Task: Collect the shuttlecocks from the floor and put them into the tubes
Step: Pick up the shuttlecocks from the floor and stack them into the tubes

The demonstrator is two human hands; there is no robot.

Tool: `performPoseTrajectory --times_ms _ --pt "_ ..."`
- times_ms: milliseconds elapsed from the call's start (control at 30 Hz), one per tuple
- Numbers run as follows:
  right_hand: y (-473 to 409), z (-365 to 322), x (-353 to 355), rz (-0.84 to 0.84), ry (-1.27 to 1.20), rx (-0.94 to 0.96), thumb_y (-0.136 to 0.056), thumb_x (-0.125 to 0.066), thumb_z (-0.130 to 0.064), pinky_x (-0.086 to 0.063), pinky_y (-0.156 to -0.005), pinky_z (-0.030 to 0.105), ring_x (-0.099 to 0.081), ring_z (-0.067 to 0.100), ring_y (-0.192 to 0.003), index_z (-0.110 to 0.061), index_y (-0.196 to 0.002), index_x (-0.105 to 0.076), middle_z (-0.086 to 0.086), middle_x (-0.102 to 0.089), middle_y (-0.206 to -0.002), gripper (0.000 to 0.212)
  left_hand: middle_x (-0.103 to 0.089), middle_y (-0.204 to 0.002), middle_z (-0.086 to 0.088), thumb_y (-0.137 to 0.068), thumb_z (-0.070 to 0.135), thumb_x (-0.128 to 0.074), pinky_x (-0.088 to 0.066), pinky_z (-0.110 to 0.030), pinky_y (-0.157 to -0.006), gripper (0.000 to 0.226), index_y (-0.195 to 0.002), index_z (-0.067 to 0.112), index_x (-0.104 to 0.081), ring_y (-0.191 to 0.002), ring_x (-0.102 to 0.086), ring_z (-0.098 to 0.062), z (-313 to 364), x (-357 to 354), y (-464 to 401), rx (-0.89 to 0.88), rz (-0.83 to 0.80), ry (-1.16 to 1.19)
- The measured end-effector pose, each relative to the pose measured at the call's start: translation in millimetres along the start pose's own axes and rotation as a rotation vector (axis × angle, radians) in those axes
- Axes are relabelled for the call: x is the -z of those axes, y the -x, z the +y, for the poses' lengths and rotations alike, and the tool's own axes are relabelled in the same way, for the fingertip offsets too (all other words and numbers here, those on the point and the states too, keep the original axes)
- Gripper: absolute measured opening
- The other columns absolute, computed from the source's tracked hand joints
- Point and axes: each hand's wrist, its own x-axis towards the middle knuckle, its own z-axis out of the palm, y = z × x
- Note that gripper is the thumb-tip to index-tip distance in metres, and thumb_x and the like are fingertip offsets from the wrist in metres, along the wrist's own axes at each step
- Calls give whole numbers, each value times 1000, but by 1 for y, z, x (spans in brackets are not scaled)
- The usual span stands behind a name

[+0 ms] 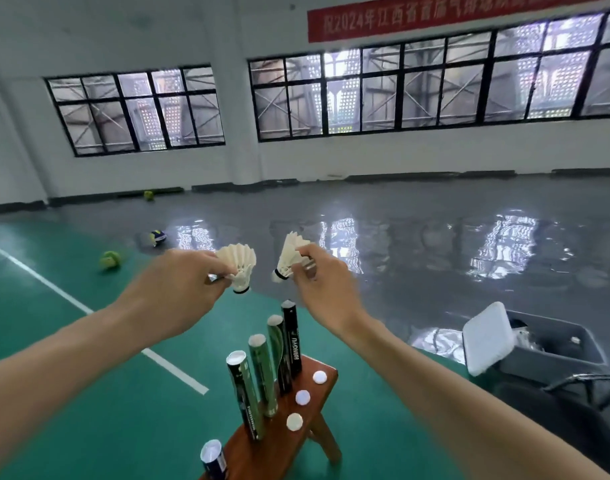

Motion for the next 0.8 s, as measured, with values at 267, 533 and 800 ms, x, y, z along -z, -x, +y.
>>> performPoseTrajectory --times_ms 267,533,800 --pt "-84 78 -73 -90 133 46 -99 -65 -19 -57 -78 44 -66 18 -83 -11 -103 -76 -6 -69 -106 14 -77 -99 6 -93 31 -70 -52 -34 -80 15 -104 31 -80 -86 -67 -19 -103 -70 -85 113 -105 29" --pt "-153 221 -153 -262 76 -4 -99 -68 -20 -58 -77 30 -67 11 -80 -11 -106 -79 -11 -69 -99 15 -62 -67 6 -94 34 -66 -39 -31 -60 16 -88 26 -78 -63 -54 -15 -149 -226 -131 332 -196 94" --pt "-171 346 -243 -568 -55 -92 -103 -61 -22 -55 -80 39 -66 17 -85 -14 -104 -78 -8 -72 -95 19 -70 -80 -5 -97 33 -61 -47 -36 -63 18 -92 24 -76 -80 -63 -33 -170 -379 -154 612 -399 20"
